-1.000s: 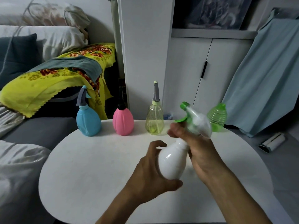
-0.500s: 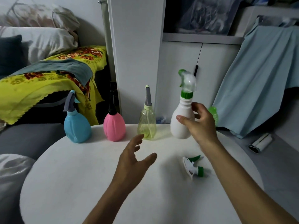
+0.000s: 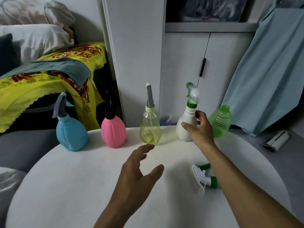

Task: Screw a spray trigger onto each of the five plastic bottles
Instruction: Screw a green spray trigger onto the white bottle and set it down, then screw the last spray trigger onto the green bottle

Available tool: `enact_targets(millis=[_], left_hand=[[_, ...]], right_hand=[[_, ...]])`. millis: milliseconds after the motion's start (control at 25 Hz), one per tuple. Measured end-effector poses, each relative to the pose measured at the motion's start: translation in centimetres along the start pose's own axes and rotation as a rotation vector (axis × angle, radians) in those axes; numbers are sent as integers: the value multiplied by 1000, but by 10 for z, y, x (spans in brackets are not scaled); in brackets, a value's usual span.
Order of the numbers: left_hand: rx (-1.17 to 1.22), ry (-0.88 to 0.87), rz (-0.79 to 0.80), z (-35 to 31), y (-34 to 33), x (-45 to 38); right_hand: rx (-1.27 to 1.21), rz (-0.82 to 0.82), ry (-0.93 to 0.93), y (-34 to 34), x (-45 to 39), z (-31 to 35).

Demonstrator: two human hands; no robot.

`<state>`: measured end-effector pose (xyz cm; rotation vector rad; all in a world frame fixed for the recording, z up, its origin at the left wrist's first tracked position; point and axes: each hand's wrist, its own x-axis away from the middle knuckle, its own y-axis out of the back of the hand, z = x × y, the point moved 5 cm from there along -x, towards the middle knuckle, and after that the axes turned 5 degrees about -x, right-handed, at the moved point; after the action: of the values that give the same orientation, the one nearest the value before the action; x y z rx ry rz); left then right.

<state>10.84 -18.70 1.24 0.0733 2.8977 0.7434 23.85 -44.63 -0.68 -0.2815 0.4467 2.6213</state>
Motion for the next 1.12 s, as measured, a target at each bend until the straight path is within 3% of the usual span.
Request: enact_targets(millis=[240, 360, 480, 520, 600, 720, 920, 1120], left_hand=[[-9, -9, 14, -3, -5, 3], [3, -11, 11, -6, -2, 3], [-7, -21, 23, -10, -3, 1], [-1, -19, 22, -10, -4, 1], [17, -11, 17, -11, -5, 1], [24, -18, 17, -13, -6, 3], [-10, -14, 38, -7, -5, 7], [-41, -44, 38, -7, -12, 6]], right_hand=[[84, 57, -21, -1, 7, -9], [130, 126, -144, 3, 12, -12], [372, 206, -240, 23, 16, -15], [487, 176, -269, 36, 17, -13], [573, -33, -292, 63, 14, -5], [389, -404, -247, 97, 5, 2], [167, -289, -245, 96, -29, -23], [291, -259, -117, 86, -30, -43]])
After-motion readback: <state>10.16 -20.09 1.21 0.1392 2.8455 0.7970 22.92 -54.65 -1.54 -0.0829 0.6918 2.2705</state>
